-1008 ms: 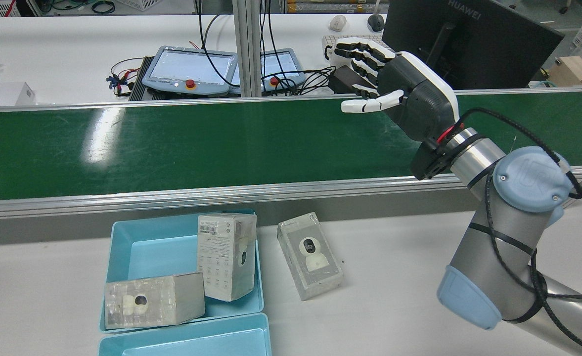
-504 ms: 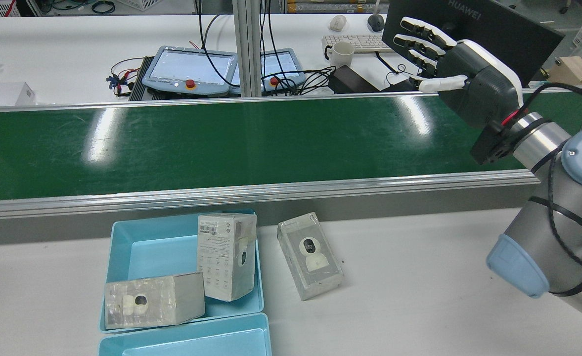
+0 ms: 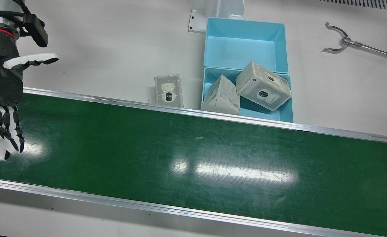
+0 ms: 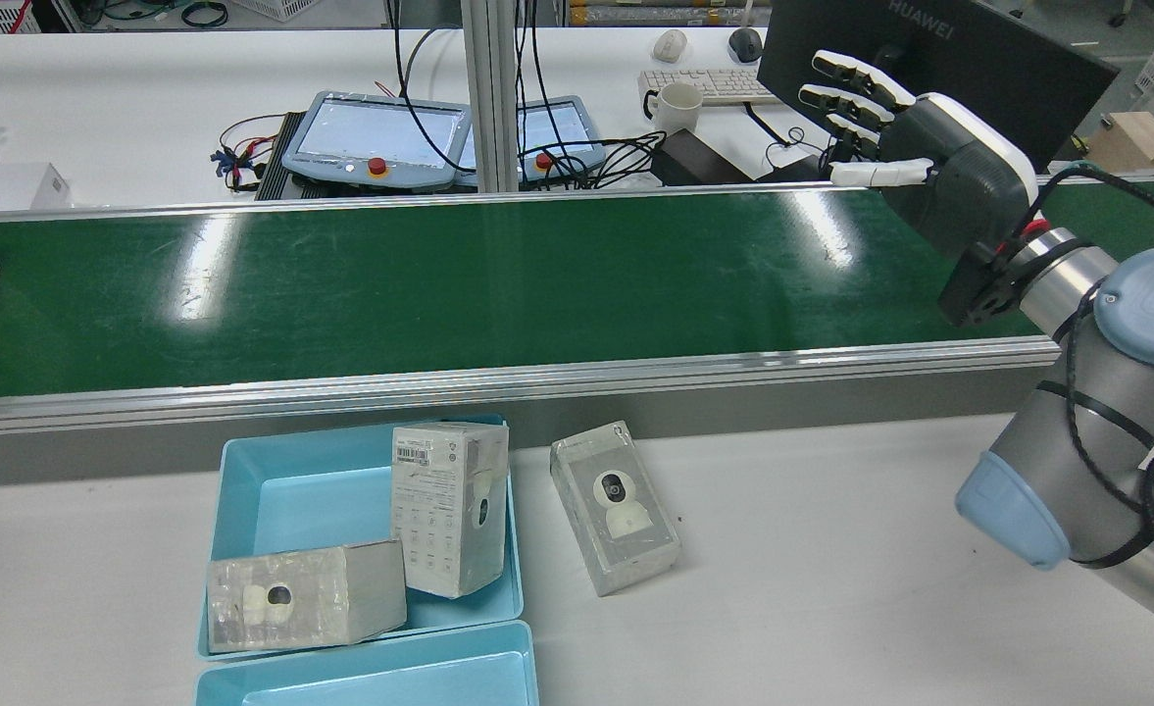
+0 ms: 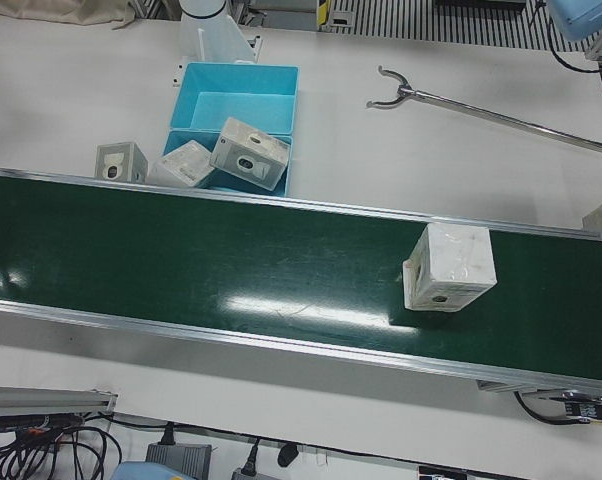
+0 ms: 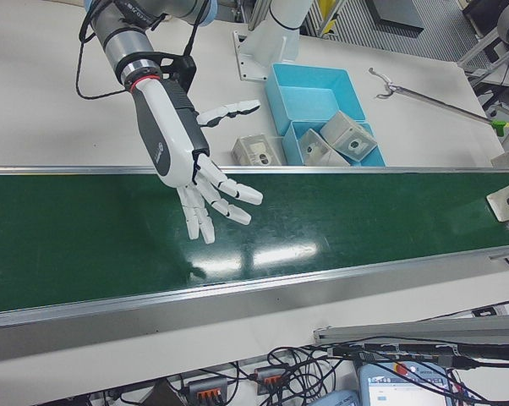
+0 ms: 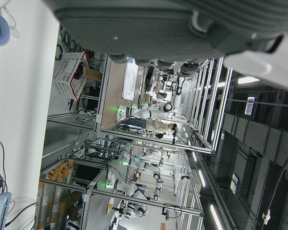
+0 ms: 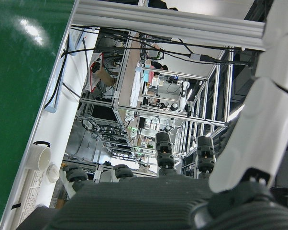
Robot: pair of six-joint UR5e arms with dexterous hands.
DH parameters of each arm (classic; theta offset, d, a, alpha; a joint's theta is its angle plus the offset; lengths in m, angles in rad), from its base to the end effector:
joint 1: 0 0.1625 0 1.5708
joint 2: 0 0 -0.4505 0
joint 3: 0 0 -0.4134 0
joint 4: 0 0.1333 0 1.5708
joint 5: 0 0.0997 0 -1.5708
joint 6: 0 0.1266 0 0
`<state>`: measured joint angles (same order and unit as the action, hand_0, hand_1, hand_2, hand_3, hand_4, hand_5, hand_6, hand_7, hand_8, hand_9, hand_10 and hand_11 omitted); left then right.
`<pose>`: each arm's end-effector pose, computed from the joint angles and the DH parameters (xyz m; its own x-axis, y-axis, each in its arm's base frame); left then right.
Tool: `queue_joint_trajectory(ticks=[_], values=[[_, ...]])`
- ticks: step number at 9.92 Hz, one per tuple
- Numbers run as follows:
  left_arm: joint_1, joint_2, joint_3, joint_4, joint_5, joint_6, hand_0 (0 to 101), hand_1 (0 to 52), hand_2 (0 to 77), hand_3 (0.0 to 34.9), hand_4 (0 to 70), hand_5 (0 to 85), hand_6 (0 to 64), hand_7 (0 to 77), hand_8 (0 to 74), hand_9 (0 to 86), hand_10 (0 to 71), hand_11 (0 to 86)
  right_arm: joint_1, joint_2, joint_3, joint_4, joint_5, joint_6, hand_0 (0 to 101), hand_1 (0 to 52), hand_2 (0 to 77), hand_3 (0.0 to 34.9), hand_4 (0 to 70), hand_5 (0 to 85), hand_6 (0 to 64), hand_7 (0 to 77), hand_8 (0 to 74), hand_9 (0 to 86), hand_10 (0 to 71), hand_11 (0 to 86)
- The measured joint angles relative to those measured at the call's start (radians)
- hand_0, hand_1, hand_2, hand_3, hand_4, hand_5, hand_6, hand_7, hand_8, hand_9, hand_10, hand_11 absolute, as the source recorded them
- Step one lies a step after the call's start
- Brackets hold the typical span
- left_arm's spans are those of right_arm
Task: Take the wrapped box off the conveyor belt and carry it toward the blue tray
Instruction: 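Move the right hand from above the blue tray to the conveyor's far end, then hold the open right hand beside the belt as the wrapped box approaches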
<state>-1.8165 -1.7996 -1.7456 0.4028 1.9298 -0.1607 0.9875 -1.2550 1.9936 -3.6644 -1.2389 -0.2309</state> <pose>-0.2323 -0.5613 0.5385 -0.9808 -0.1117 0.1597 -0.1588 -0.0173 -0.9872 -0.1759 -0.5834 0.3842 -0.9658 0.2074 0.1556 -0.1059 0.2324 -0.9668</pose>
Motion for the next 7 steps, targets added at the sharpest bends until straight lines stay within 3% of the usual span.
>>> queue_joint_trajectory(ticks=[2, 3, 7], values=[[0.000, 0.000, 0.000, 0.000, 0.000, 0.000, 0, 0.0, 0.5, 0.0, 0.0, 0.5, 0.0, 0.5, 0.5, 0.0, 0.5, 0.0, 0.009, 0.002, -0.046, 0.009, 0.001, 0.004, 41, 8.2, 9.3, 30.5, 3.8, 16.4, 0.0, 14.7, 0.0, 4.4, 2.2, 4.4], [0.000, 0.000, 0.000, 0.000, 0.000, 0.000, 0, 0.0, 0.5, 0.0, 0.0, 0.5, 0.0, 0.5, 0.5, 0.0, 0.5, 0.0, 0.007, 0.014, -0.068, 0.012, 0.001, 0.008, 40, 8.2, 8.7, 30.6, 5.4, 16.4, 0.0, 14.2, 0.0, 4.4, 2.7, 4.4], [0.000, 0.000, 0.000, 0.000, 0.000, 0.000, 0, 0.0, 0.5, 0.0, 0.0, 0.5, 0.0, 0.5, 0.5, 0.0, 0.5, 0.0, -0.009, 0.143, -0.114, 0.029, -0.006, 0.016, 41, 8.2, 10.9, 30.5, 8.7, 19.6, 0.0, 16.9, 0.0, 4.4, 2.7, 4.4]])
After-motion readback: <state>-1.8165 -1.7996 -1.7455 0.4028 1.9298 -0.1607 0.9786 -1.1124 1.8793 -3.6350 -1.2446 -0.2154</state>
